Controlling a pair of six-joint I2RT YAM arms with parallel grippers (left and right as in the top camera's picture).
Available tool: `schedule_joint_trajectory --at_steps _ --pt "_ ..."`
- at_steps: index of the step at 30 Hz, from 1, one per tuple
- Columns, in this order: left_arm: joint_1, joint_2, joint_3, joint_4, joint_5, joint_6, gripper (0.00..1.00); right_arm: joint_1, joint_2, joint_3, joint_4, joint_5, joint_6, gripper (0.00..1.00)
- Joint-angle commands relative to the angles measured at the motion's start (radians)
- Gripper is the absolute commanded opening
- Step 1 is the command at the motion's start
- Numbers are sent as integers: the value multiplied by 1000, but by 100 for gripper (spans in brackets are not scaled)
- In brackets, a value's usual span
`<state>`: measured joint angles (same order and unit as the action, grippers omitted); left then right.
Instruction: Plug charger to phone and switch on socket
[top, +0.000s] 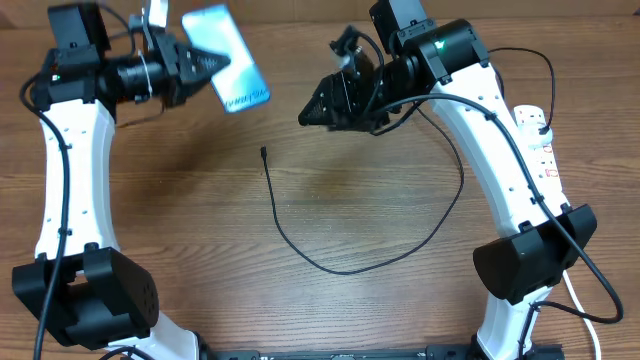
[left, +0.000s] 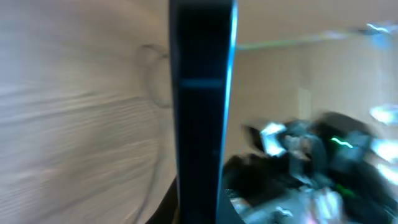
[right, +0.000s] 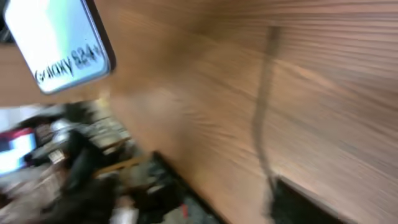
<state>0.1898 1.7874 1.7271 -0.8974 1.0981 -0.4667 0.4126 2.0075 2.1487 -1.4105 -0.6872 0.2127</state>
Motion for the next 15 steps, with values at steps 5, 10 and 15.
schedule_joint_trajectory --at_steps 5,10,15 --pt "-21 -9 9 -270 -665 288 4 85 45 10 -10 355 78 98" --pt "-21 -9 7 -323 -838 287 4 167 118 10 3 442 127 98" --pt "-21 -9 -40 -351 -956 258 4 232 184 10 87 544 211 96"
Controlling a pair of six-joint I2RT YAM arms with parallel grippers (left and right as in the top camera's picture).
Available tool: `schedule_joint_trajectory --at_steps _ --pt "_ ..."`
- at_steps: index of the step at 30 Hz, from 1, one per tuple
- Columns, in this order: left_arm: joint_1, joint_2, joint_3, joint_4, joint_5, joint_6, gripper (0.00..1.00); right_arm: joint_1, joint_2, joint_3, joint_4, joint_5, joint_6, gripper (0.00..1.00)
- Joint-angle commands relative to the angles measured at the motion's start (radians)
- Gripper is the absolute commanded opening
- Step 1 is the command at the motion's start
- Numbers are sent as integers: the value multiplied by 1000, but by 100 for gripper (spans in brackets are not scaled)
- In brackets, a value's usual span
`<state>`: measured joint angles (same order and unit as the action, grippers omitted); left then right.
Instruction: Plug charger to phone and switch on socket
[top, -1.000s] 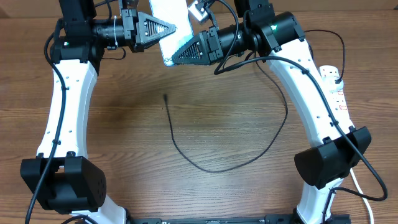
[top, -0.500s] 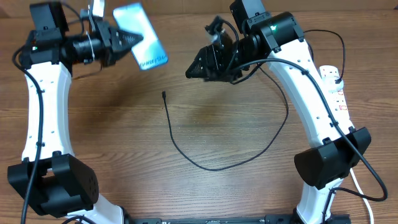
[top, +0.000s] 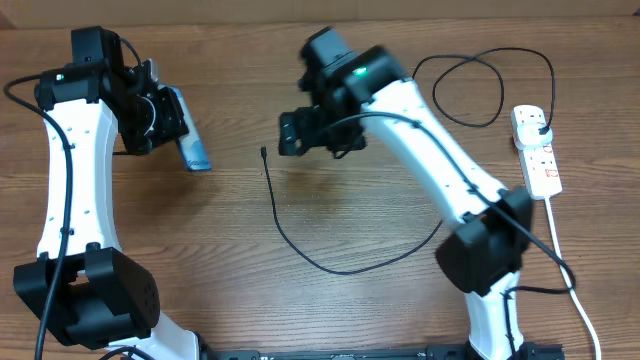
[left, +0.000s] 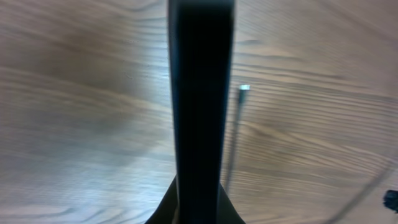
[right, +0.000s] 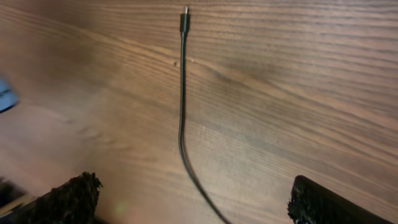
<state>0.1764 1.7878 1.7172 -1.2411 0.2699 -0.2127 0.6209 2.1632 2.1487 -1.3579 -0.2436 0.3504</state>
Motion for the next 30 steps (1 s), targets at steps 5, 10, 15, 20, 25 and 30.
schedule_joint_trajectory --at_steps 5,10,15,20,25,30 --pt "-7 -10 -141 21 -196 -52 4 49 94 10 94 94 61 87" --pt "-2 -10 -253 92 -195 -80 4 52 159 10 85 87 11 84" --pt "-2 -10 -312 142 -195 -80 4 51 162 11 126 55 12 84" --pt "-3 -10 -330 149 -170 -83 4 59 168 11 251 97 21 83" --pt "-3 -10 -331 142 -137 -83 4 84 212 11 331 150 58 74" --pt "-3 -10 -331 144 -108 -82 4 113 250 11 379 156 52 66"
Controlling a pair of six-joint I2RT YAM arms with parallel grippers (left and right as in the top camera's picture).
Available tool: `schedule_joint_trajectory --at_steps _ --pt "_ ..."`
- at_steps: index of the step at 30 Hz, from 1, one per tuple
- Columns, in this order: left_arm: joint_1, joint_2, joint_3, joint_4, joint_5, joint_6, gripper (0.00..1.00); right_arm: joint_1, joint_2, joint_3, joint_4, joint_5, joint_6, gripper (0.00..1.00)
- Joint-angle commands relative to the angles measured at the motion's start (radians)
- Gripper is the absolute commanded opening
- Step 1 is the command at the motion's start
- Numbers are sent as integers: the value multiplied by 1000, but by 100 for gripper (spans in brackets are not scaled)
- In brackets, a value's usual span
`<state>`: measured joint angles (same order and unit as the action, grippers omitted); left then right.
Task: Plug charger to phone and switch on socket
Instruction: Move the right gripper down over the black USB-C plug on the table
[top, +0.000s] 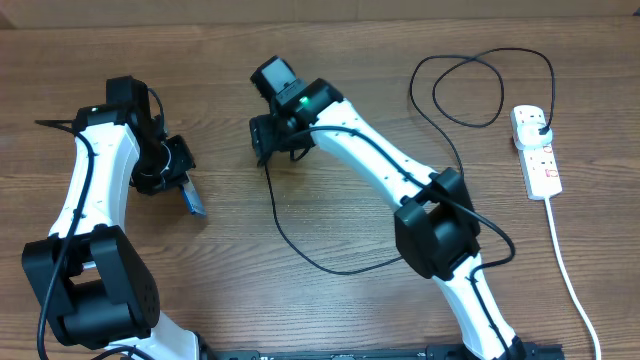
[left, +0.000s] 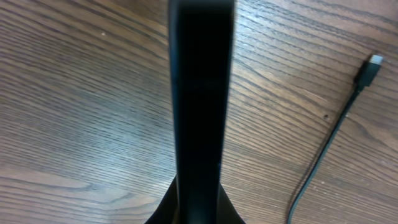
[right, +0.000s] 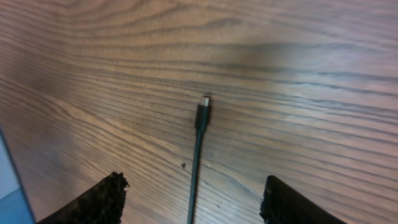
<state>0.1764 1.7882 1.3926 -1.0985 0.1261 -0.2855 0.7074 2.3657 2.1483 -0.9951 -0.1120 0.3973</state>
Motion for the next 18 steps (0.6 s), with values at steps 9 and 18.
schedule_joint_trajectory --at_steps 9,18 --pt "-3 -10 -6 3 35 -6 4 68 104 11 14 92 3 50" --pt "-3 -10 -6 5 56 -6 4 68 109 11 -69 95 30 17"
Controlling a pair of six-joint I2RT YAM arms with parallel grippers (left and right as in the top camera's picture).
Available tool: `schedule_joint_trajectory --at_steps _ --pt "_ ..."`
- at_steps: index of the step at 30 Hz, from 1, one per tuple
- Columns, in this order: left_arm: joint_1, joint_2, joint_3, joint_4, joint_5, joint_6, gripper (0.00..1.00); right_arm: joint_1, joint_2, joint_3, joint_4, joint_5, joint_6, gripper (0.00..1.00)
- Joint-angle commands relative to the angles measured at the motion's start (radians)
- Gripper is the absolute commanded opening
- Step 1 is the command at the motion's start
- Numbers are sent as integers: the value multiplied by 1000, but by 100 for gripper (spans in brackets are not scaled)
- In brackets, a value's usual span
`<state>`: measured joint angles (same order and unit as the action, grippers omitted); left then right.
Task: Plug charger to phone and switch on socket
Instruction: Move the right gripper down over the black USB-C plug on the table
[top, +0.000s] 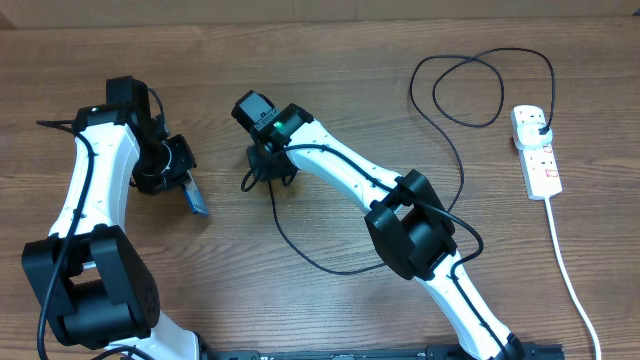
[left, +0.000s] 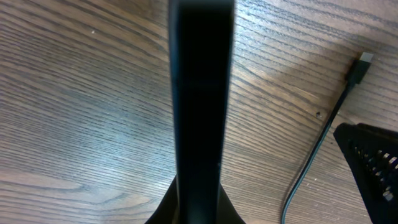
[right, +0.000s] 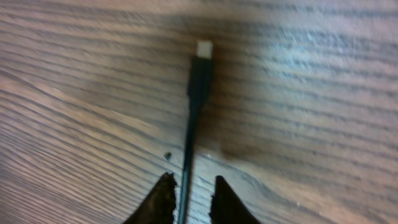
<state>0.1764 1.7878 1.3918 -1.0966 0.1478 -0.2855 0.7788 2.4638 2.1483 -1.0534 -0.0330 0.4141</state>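
Observation:
My left gripper (top: 176, 177) is shut on the phone (top: 194, 198), held on edge just above the table at the left. In the left wrist view the phone (left: 201, 93) is a dark upright bar. The black charger cable (top: 300, 250) lies on the wood, its plug (right: 200, 67) pointing away. My right gripper (right: 189, 202) is low over the cable just behind the plug. Its fingers (right: 163, 198) are narrowly open and straddle the cable, with a gap still showing on the right side. The plug (left: 359, 66) also shows in the left wrist view.
The cable runs right in a loop (top: 478, 82) to the white power strip (top: 536, 150) at the right edge of the table (top: 330, 320). A white lead goes from the strip toward the front. The right arm stretches across the middle.
My right gripper has come down onto the cable behind the plug and its fingers have narrowed from wide open to just either side of it. The left gripper and phone have barely moved.
First the left gripper held the phone high at the back left, with the right gripper raised near the middle. Then the phone was lower at the left and the right gripper open above the plug. Now the phone is near the table and the right fingers straddle the cable.

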Motion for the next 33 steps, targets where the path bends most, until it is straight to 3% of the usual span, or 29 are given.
schedule_joint_trajectory --at_steps 1,5,17,18,21,33 --pt "-3 -10 -5 5 37 -7 4 -3 13 11 -15 16 13 18" --pt "-3 -10 -5 9 37 -7 4 3 17 11 -18 -24 12 32" --pt "-3 -10 -5 5 37 -6 4 41 67 10 -31 -12 13 33" --pt "-3 -10 -5 4 37 -6 4 41 70 8 -34 -12 19 33" --pt "-3 -10 -5 1 37 -6 4 33 72 5 -58 -13 40 4" --pt "-3 -10 -5 1 37 -7 4 32 71 5 -353 -4 142 4"
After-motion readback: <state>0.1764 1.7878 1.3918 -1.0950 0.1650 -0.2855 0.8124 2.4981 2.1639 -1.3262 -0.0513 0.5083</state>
